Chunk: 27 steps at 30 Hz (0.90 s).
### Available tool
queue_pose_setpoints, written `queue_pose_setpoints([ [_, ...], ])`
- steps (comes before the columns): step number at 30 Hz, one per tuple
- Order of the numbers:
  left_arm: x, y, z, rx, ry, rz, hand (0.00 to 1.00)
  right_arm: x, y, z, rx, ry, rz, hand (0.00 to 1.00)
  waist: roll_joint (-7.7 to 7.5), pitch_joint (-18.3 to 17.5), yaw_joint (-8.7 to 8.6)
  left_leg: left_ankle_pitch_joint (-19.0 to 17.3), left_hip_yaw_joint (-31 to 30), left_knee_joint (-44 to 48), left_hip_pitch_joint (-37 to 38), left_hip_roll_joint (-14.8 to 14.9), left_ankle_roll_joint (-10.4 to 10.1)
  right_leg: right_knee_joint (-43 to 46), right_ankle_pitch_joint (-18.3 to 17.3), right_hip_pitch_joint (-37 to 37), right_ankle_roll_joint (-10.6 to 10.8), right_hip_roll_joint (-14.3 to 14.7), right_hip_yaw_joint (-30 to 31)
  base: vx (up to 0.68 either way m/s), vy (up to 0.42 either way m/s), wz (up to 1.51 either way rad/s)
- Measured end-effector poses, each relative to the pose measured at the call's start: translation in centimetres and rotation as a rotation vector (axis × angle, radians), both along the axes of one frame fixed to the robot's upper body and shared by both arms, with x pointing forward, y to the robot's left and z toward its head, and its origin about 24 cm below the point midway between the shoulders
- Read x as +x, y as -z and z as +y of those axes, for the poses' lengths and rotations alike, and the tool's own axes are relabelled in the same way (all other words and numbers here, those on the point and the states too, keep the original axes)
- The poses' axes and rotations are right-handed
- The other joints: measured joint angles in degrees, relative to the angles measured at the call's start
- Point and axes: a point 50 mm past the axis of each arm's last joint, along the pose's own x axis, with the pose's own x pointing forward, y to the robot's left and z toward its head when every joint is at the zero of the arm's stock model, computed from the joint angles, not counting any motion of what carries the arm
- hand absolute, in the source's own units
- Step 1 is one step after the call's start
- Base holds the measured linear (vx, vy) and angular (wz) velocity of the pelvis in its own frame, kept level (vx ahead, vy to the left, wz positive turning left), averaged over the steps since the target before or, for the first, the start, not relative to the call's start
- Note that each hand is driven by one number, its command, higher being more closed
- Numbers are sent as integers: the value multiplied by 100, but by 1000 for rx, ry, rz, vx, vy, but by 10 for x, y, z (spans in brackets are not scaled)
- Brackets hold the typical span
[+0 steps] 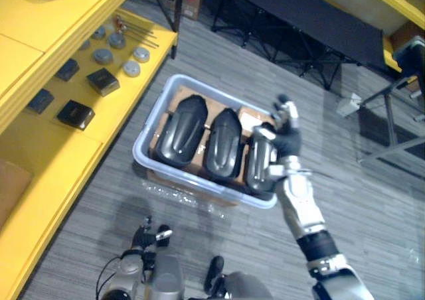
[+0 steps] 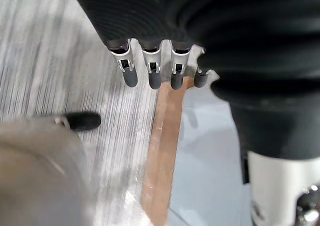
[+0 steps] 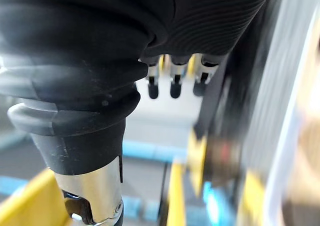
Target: Walk over and take plastic housings, then place them on the shelf
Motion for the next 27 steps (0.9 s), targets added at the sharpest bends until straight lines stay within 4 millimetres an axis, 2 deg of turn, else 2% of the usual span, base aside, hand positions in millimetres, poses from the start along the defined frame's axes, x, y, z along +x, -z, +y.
queue_pose_setpoints([
  [1, -2, 0, 1, 4, -2, 2, 0, -1, 4, -10, 1, 38, 18, 0, 0, 0, -8, -9, 15, -6, -1, 1, 13, -1, 1, -9, -1, -3, 13, 5, 21, -14],
  [5, -14, 3, 7, 42, 4, 35, 0, -17, 28, -77, 27, 267, 141, 0, 5, 3, -28, 53, 110, -98, -16, 12, -40, -6, 5, -140, 5, -13, 108, -6, -8, -17],
  [8, -18, 4, 11, 38, -26, 48, 0, -22, 34, -105, 37, 338, 191, 0, 65, 47, -33, 70, 128, -164, -79, 10, -45, -44, 2, -224, 6, -15, 108, -28, -14, -7],
  [10, -18, 5, 12, 22, -56, 50, 0, -22, 28, -122, 48, 377, 189, 0, 165, 162, -38, 207, 160, -218, -131, -7, -62, -55, -12, -327, 19, -52, 102, -52, -7, -8],
  [13, -21, 5, 18, -5, -123, 49, 0, -19, 33, -124, 67, 393, 226, 0, 192, 271, -46, 321, 185, -294, -140, -55, -45, -97, -114, -346, 97, -76, 97, -42, -43, -2],
  [15, -23, 4, 27, -18, -207, 53, 0, -22, 43, -127, 69, 423, 289, 0, 205, 292, -40, 375, 138, -301, -193, -73, -68, -123, -201, -349, 151, -82, 84, -47, -35, 9],
  [18, -21, 1, 36, -8, -247, 47, 0, -20, 43, -127, 75, 440, 296, 0, 167, 394, -42, 417, 107, -285, -289, -84, -133, -120, -335, -404, 146, -88, 82, -78, -48, 6],
  [20, -14, -3, 40, -26, -273, 20, 0, -15, 40, -127, 86, 445, 291, 0, 8, 490, -40, 431, 98, -254, -480, -182, -155, -121, -667, -534, 137, -186, 88, -124, -77, 7],
  [21, -8, -6, 41, -33, -278, -1, 0, -11, 37, -126, 92, 442, 285, 0, -77, 548, -44, 438, 95, -179, -623, -248, -163, -122, -972, -619, 252, -261, 86, -133, -77, 3],
  [22, -2, -8, 38, -52, -280, -26, 0, -7, 36, -124, 98, 436, 291, 0, -34, 640, -45, 508, 84, -214, -655, -221, -204, -53, -1031, -711, 241, -233, 76, -132, -70, 1],
  [25, 0, -7, 27, -73, -261, -48, 0, -10, 45, -126, 108, 448, 342, 0, -46, 656, -38, 557, 74, -176, -656, -172, -215, -9, -1102, -712, 268, -197, 76, -46, -30, 2],
  [27, 15, -16, 19, -3, -119, -99, 0, -14, 52, -132, 153, 482, 369, 0, -108, 656, -42, 611, 38, -83, -819, -150, -196, -13, -1131, -785, 378, -166, 67, 5, -12, 12],
])
